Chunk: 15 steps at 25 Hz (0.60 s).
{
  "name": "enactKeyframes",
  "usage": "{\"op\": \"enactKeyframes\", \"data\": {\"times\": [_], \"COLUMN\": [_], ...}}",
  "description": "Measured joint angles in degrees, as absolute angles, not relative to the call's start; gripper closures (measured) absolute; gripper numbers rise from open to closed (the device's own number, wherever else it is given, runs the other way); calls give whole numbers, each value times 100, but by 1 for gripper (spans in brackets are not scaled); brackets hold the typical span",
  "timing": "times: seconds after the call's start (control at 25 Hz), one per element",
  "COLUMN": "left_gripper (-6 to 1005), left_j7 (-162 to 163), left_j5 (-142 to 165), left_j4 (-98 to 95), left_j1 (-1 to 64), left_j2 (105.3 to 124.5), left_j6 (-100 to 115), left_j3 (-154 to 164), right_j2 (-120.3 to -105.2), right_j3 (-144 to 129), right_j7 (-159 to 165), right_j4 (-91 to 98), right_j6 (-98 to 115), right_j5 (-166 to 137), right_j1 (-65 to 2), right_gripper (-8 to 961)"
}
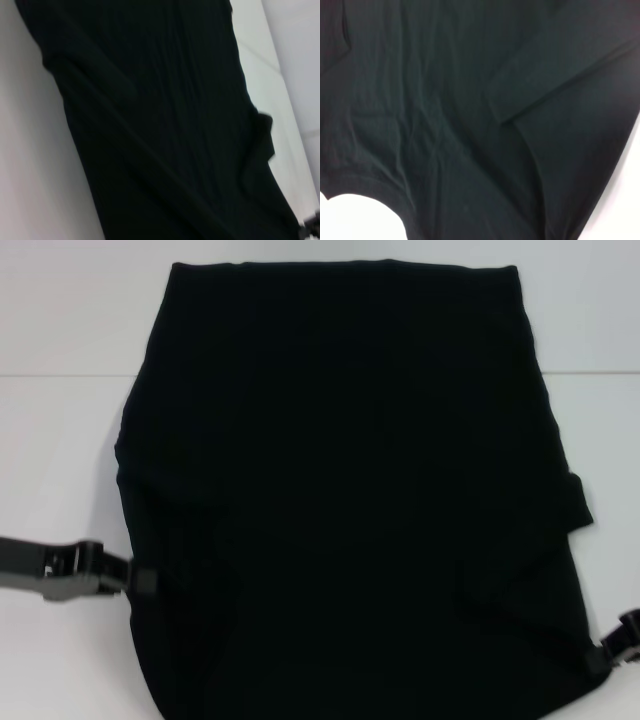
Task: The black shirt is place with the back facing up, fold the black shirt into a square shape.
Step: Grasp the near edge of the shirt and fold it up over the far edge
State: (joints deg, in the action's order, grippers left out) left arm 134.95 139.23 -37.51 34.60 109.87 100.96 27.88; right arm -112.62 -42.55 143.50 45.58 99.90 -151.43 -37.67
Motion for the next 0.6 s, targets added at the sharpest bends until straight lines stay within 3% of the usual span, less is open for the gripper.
{"op": "enactKeyframes", "data": {"times": [0.6], "left_gripper": [971], "left_j7": [13263], "left_j5": [14279], "left_j4": [-3782], "left_j1": [3422], "left_j2": [11090], "left_j6": [11053], "left_j3": [3254], "right_j2": [-11421], "right_j3": [-4055], "right_j7": [14228], "right_j4": [5106], "right_j6": [11033], "right_j5": [-15279], "right_j1": [-3309], "right_gripper": [867]}}
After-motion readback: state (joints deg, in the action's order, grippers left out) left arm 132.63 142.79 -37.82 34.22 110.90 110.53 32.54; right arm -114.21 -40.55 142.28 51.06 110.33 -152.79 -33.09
